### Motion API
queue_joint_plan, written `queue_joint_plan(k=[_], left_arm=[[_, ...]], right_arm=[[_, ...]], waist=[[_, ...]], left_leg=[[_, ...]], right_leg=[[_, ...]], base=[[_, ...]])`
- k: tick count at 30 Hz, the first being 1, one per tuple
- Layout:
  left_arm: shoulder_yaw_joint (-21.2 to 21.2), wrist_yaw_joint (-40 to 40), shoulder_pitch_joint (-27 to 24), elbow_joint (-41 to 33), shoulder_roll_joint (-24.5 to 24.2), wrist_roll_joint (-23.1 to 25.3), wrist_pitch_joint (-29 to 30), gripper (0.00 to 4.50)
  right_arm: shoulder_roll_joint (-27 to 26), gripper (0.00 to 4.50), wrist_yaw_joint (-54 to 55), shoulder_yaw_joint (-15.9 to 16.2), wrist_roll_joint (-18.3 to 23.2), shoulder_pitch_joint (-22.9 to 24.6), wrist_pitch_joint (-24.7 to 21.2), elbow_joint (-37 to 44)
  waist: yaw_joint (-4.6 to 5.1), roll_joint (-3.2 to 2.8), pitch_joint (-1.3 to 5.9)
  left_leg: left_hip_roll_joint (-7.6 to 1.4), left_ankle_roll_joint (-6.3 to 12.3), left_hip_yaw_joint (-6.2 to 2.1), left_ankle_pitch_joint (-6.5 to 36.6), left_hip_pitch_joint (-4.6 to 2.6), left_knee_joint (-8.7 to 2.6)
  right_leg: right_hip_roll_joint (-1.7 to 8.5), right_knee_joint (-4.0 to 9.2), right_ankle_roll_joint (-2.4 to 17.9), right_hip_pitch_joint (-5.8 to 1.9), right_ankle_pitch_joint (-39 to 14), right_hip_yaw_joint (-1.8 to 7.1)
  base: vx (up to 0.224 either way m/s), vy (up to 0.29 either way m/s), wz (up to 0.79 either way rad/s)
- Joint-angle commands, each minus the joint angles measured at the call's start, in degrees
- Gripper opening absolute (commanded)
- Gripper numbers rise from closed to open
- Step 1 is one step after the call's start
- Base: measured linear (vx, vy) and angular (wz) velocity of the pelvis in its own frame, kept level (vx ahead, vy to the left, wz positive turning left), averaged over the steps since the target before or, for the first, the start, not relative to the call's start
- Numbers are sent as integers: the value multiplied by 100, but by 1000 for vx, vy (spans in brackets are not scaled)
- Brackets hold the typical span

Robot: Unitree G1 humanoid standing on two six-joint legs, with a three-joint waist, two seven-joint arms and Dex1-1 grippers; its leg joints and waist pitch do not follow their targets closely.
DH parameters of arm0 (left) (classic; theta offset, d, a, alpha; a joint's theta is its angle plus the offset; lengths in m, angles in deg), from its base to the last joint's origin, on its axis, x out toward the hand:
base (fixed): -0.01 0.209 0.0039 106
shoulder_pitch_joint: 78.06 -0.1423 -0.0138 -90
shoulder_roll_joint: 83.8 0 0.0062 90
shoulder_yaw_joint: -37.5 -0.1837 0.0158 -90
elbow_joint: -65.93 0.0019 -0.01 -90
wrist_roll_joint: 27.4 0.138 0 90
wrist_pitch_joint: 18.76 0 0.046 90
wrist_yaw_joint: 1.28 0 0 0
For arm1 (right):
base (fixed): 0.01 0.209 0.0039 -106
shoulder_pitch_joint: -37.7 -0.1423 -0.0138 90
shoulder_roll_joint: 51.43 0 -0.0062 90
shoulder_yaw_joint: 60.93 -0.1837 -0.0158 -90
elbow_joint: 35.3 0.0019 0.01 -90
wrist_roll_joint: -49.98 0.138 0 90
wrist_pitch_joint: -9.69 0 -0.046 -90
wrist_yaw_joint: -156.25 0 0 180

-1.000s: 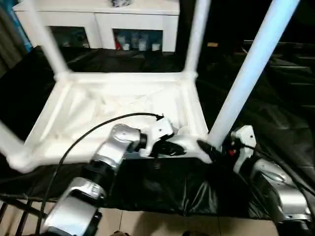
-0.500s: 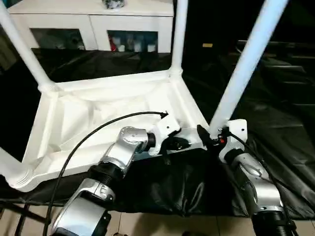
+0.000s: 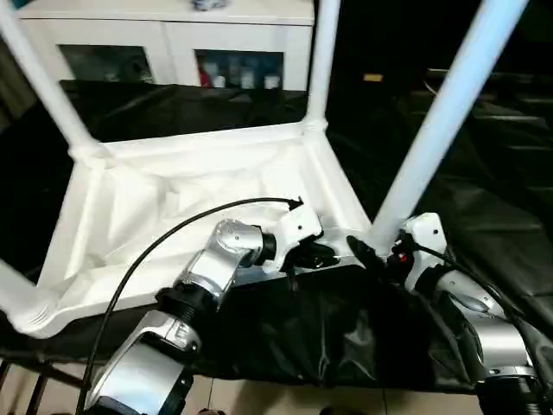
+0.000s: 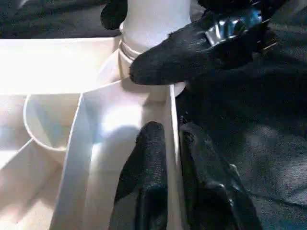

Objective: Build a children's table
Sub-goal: Rotate leg to tighten

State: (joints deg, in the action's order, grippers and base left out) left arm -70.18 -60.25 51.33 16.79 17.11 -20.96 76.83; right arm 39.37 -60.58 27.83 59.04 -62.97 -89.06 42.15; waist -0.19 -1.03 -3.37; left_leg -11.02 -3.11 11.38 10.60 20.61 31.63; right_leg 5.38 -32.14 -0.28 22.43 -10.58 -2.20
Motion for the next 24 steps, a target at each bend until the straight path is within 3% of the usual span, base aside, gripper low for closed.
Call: queue_joint_plan(k=[1,5,11,17,21,24], left_arm=[[-137,196,-109,370,-15,207,245,98],[-99,133,-53,452,-69,138,310,98],[-151,-288,-21,423,-172,73,472,46],[-272,-641,15,371,-309,48,590,3],[-295,-1318,-57,168,-458,-197,68,3],[-330,-1826,-180,-75,-553,-392,-239,3]], right_arm=[[-74,373,-313,431,106,75,-82,107],[-40,373,-369,437,64,52,-88,100],[51,373,-525,445,63,54,-94,110],[347,373,-983,477,166,58,-139,241],[825,373,-1754,562,321,88,-160,434],[1037,373,-2060,608,371,122,-152,525]], waist=[[-20,80,223],[-26,77,215],[-11,73,218],[-9,51,245],[-44,80,231],[-62,57,236]], left_leg=[[-204,476,-70,1322,5,-349],[-206,488,-70,1332,1,-353],[-208,445,-80,1368,4,-360],[-198,694,-59,923,22,-296],[-209,733,-57,1083,20,-294],[-231,784,-60,1021,17,-290]], right_leg=[[249,361,1326,-187,-1082,167],[245,370,1350,-186,-1202,160],[243,369,1337,-193,-1279,159],[233,285,1585,-221,-416,150],[235,303,1580,-235,-646,152],[243,272,1633,-226,-515,152]], base=[[0,0,0],[0,0,0],[0,0,0],[0,0,0],[0,0,0],[0,0,0]])
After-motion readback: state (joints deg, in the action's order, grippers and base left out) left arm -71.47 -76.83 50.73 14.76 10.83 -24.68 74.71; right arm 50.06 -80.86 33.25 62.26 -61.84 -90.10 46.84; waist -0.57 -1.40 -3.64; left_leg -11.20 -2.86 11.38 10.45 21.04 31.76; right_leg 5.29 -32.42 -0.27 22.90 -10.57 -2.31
